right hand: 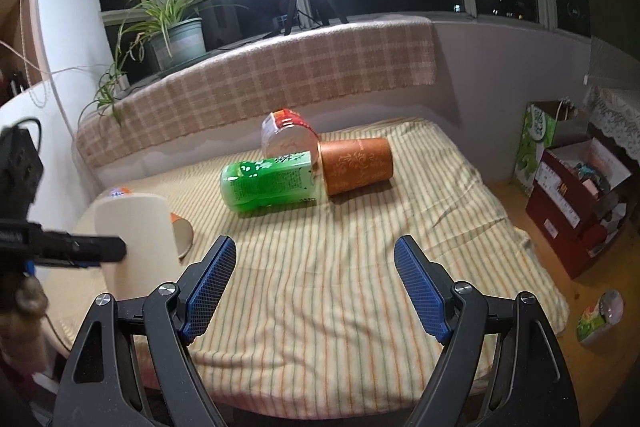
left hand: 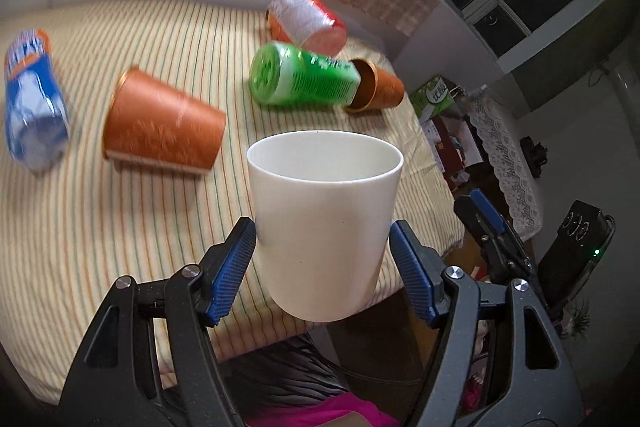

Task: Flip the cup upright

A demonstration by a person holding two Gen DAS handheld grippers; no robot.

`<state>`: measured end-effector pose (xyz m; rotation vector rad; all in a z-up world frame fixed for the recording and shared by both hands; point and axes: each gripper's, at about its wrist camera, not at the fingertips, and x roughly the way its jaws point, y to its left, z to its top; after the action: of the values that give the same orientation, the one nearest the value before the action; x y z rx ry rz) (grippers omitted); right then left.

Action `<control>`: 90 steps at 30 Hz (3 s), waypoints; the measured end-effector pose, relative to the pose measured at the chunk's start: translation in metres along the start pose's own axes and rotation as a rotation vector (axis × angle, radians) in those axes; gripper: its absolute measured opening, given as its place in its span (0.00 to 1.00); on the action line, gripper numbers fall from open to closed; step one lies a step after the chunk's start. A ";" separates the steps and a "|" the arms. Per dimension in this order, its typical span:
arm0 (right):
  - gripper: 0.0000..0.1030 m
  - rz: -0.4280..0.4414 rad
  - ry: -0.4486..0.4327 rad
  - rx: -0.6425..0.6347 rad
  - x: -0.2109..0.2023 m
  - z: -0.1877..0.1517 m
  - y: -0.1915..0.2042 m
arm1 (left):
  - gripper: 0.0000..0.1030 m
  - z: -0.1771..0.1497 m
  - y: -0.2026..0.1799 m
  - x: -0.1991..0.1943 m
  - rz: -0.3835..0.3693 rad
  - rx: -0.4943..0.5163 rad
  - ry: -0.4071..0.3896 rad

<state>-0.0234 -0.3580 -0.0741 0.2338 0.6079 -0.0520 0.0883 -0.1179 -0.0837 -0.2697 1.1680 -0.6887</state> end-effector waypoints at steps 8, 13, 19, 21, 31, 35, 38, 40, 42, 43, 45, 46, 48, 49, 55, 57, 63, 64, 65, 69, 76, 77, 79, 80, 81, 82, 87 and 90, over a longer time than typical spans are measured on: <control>0.79 0.053 0.037 0.000 0.011 -0.001 0.000 | 0.69 0.006 0.005 0.028 0.040 -0.002 0.023; 0.79 0.078 0.038 0.019 0.015 -0.002 -0.003 | 0.69 0.010 0.006 0.039 0.056 0.007 0.028; 0.86 0.112 0.060 0.033 0.023 -0.001 -0.008 | 0.69 0.019 0.003 0.048 0.074 0.024 0.026; 0.87 0.124 0.064 0.034 0.026 0.000 -0.008 | 0.69 0.022 0.004 0.050 0.087 0.021 0.019; 0.87 0.234 0.222 0.080 0.057 0.011 -0.008 | 0.69 0.023 0.010 0.023 0.103 0.032 -0.036; 0.87 0.310 0.297 0.159 0.077 0.018 -0.012 | 0.69 0.010 0.016 -0.001 0.167 0.052 -0.082; 0.87 0.358 0.337 0.197 0.089 0.022 -0.012 | 0.69 -0.005 0.023 -0.016 0.222 0.067 -0.118; 0.87 0.375 0.369 0.215 0.101 0.024 -0.010 | 0.70 -0.017 0.027 -0.023 0.259 0.080 -0.128; 0.87 0.394 0.413 0.250 0.113 0.024 -0.010 | 0.70 -0.026 0.029 -0.028 0.281 0.085 -0.134; 0.87 0.409 0.431 0.265 0.118 0.024 -0.009 | 0.70 -0.029 0.029 -0.031 0.289 0.086 -0.139; 0.87 0.429 0.454 0.281 0.124 0.024 -0.007 | 0.70 -0.037 0.030 -0.037 0.312 0.090 -0.157; 0.87 0.434 0.461 0.276 0.127 0.025 -0.003 | 0.71 -0.041 0.030 -0.041 0.331 0.095 -0.167; 0.87 0.442 0.473 0.257 0.129 0.026 0.005 | 0.72 -0.047 0.029 -0.047 0.359 0.105 -0.188; 0.87 0.447 0.479 0.249 0.129 0.027 0.008 | 0.72 -0.049 0.029 -0.049 0.368 0.109 -0.195; 0.87 0.441 0.519 0.193 0.140 0.031 0.031 | 0.73 -0.059 0.025 -0.064 0.405 0.118 -0.251; 0.87 0.439 0.540 0.189 0.146 0.030 0.035 | 0.73 -0.061 0.026 -0.068 0.410 0.116 -0.265; 0.87 0.445 0.591 0.178 0.158 0.028 0.046 | 0.74 -0.067 0.035 -0.072 0.406 0.088 -0.265; 0.87 0.445 0.599 0.172 0.160 0.028 0.048 | 0.74 -0.069 0.037 -0.072 0.405 0.084 -0.264; 0.87 0.445 0.606 0.165 0.161 0.028 0.051 | 0.74 -0.070 0.038 -0.073 0.405 0.080 -0.263; 0.87 0.439 0.628 0.145 0.165 0.028 0.058 | 0.74 -0.071 0.041 -0.073 0.402 0.070 -0.261; 0.82 0.420 0.656 0.134 0.174 0.027 0.061 | 0.74 -0.070 0.040 -0.073 0.401 0.076 -0.265; 0.78 0.422 0.664 0.135 0.176 0.026 0.061 | 0.74 -0.070 0.040 -0.073 0.400 0.076 -0.265; 0.75 0.430 0.671 0.130 0.175 0.025 0.060 | 0.74 -0.069 0.040 -0.073 0.399 0.074 -0.266; 0.75 0.431 0.669 0.122 0.174 0.025 0.061 | 0.74 -0.069 0.040 -0.073 0.399 0.075 -0.266; 0.75 0.434 0.668 0.117 0.173 0.025 0.062 | 0.74 -0.069 0.040 -0.073 0.400 0.075 -0.266; 0.75 0.434 0.661 0.108 0.171 0.025 0.063 | 0.74 -0.069 0.041 -0.073 0.400 0.074 -0.266; 0.74 0.435 0.597 0.071 0.157 0.025 0.066 | 0.74 -0.067 0.041 -0.072 0.394 0.066 -0.270; 0.74 0.422 0.553 0.048 0.149 0.024 0.068 | 0.74 -0.065 0.041 -0.073 0.397 0.067 -0.276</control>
<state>0.1202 -0.2949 -0.1260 0.4248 1.0949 0.4183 0.0277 -0.0313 -0.0757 -0.0676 0.8967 -0.3272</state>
